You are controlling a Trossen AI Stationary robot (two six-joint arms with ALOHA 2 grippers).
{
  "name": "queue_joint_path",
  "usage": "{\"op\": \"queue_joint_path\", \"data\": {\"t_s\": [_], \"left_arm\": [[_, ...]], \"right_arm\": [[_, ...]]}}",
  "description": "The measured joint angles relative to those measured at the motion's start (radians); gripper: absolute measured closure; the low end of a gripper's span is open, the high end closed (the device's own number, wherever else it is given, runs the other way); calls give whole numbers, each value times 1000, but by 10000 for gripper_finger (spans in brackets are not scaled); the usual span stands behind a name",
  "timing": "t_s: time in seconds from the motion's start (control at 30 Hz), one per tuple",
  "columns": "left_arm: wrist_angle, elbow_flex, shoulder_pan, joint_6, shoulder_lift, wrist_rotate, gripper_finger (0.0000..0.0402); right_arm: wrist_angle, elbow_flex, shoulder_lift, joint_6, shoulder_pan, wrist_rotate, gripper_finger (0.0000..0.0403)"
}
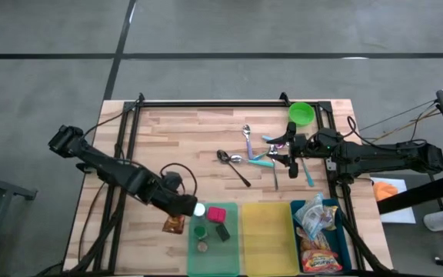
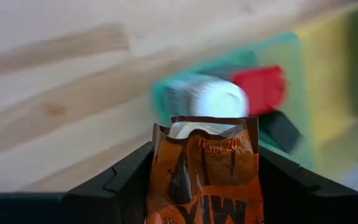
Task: Pick & Place Food Item
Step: Put the orange seasoning pack into the green bin
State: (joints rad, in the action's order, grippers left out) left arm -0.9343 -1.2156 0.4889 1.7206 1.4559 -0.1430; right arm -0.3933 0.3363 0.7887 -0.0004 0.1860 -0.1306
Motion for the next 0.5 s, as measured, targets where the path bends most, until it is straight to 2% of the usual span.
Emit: {"op": "queue_joint_path", "data": {"t_s": [0.1, 0.5], "left_arm": [[99, 9, 16, -13, 0, 22, 169], [362, 10, 165, 124, 9, 39, 169]], "right_arm": [[0, 0, 0, 0, 0, 0, 181], [0, 0, 0, 0, 0, 0, 181]]}}
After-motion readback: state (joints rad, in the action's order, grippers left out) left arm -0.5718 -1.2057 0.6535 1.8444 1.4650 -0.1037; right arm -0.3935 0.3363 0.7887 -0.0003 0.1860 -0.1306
